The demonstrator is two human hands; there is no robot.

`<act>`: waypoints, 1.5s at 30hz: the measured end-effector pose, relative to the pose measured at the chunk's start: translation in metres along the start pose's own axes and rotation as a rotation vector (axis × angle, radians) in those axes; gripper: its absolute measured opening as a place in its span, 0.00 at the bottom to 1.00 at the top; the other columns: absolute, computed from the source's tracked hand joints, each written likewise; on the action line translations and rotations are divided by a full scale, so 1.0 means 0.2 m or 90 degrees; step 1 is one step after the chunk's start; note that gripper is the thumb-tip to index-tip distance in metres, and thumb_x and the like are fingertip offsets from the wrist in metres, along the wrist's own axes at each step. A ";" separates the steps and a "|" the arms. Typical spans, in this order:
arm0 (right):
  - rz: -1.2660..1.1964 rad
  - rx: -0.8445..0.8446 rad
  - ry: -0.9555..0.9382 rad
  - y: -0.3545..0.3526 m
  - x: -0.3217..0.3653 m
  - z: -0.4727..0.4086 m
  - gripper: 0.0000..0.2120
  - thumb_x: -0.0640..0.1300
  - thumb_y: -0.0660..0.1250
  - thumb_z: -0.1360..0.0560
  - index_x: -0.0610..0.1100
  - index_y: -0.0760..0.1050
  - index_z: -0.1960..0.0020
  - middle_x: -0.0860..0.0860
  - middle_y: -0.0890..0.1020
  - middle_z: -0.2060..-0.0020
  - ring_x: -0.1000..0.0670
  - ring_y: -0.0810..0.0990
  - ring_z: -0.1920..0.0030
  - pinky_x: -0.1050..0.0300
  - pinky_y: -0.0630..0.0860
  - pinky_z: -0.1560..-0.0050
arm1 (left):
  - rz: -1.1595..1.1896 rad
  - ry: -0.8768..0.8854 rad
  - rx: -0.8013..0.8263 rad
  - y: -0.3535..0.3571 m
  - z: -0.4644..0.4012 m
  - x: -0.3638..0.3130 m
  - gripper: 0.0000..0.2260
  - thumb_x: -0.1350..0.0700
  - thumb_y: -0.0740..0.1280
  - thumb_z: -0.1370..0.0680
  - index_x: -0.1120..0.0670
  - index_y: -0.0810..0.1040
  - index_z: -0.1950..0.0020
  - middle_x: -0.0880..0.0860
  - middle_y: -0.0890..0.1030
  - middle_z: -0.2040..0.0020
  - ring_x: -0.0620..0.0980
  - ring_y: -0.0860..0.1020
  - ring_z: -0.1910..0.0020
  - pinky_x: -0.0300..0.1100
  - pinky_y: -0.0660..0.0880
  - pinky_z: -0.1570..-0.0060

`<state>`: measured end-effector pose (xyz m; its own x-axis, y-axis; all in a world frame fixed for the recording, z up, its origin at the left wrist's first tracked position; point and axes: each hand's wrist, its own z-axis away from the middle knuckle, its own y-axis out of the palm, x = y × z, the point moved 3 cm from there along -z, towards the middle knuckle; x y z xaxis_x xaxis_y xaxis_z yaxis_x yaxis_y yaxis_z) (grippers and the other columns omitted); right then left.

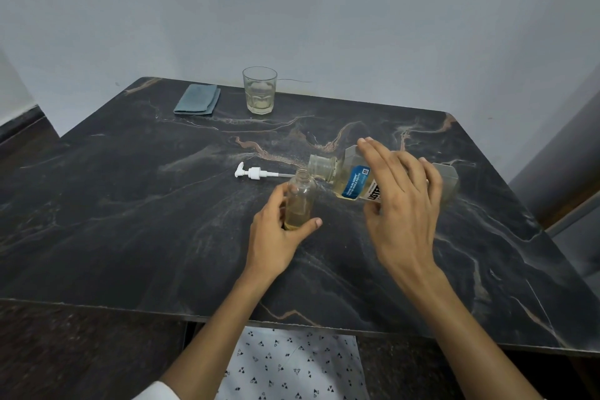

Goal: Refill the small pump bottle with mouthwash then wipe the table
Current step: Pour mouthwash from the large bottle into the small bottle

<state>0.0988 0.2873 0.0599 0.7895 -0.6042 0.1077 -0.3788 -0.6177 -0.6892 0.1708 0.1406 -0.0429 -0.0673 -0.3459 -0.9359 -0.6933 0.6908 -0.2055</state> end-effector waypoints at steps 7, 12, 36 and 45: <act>0.003 0.000 -0.002 0.00 0.00 0.00 0.44 0.23 0.73 0.43 0.45 0.69 0.30 0.50 0.76 0.36 0.49 0.68 0.40 0.51 0.57 0.34 | 0.003 0.005 -0.002 0.00 0.00 0.01 0.26 0.52 0.78 0.34 0.32 0.69 0.45 0.40 0.80 0.48 0.41 0.80 0.48 0.48 0.79 0.46; 0.002 0.001 -0.001 0.00 0.00 0.00 0.44 0.23 0.73 0.43 0.45 0.69 0.30 0.51 0.76 0.36 0.50 0.68 0.40 0.51 0.57 0.34 | 0.003 0.000 0.002 0.00 0.00 0.00 0.25 0.52 0.78 0.34 0.36 0.70 0.44 0.42 0.80 0.47 0.42 0.80 0.47 0.48 0.79 0.45; 0.001 -0.001 -0.005 0.00 0.00 0.00 0.44 0.23 0.74 0.43 0.44 0.69 0.30 0.49 0.76 0.36 0.49 0.67 0.39 0.51 0.57 0.34 | -0.011 0.001 0.006 0.00 0.00 0.00 0.26 0.52 0.78 0.34 0.34 0.69 0.46 0.38 0.79 0.48 0.41 0.79 0.46 0.48 0.79 0.45; -0.001 0.002 -0.003 -0.01 0.00 -0.01 0.43 0.23 0.73 0.43 0.44 0.70 0.31 0.49 0.76 0.36 0.49 0.68 0.39 0.51 0.57 0.34 | -0.003 0.002 0.007 0.00 0.00 0.01 0.27 0.52 0.78 0.34 0.35 0.69 0.42 0.35 0.78 0.48 0.39 0.79 0.47 0.46 0.79 0.45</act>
<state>0.0990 0.2870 0.0616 0.7927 -0.6003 0.1059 -0.3756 -0.6178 -0.6908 0.1701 0.1397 -0.0453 -0.0660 -0.3512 -0.9340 -0.6862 0.6955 -0.2131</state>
